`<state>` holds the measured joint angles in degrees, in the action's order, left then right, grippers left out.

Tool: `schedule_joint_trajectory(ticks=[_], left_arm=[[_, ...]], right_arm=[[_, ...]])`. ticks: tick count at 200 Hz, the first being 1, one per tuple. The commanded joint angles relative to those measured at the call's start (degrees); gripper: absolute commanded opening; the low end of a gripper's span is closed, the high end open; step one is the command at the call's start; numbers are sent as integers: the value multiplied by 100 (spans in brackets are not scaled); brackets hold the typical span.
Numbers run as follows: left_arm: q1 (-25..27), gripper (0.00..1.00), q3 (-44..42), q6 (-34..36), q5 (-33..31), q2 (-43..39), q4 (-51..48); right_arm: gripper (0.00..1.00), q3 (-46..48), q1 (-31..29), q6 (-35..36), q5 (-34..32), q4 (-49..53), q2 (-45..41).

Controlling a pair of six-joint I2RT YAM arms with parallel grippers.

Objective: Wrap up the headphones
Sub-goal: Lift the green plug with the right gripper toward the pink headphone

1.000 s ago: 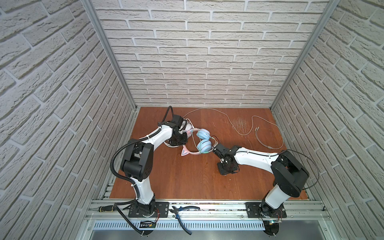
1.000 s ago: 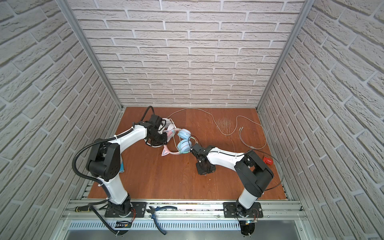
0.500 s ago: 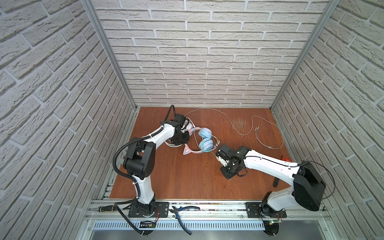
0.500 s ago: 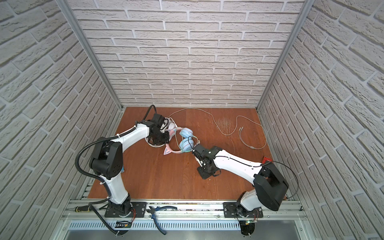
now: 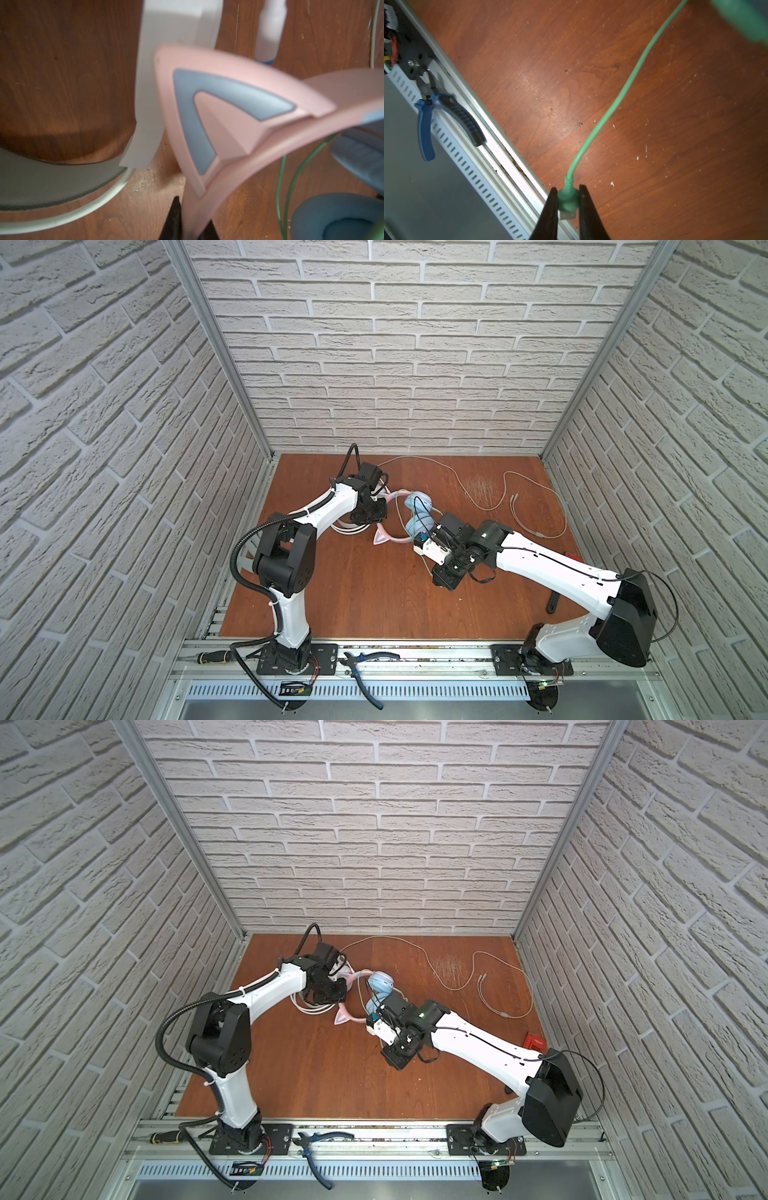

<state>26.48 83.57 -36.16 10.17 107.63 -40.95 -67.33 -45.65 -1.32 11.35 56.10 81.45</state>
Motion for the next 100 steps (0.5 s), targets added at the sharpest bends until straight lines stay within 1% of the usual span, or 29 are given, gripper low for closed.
schedule_joint_trajectory(ticks=[1,68,100], left_arm=[[94,0,275,-56,-10,85,-17],[353,0,299,-22,-154,217,-64],[454,0,308,42,-172,241,-128]], right_arm=[[6,-329,-40,459,288,-10,-13],[6,-866,-6,747,-82,-581,277],[5,-1217,202,831,-196,-749,507]])
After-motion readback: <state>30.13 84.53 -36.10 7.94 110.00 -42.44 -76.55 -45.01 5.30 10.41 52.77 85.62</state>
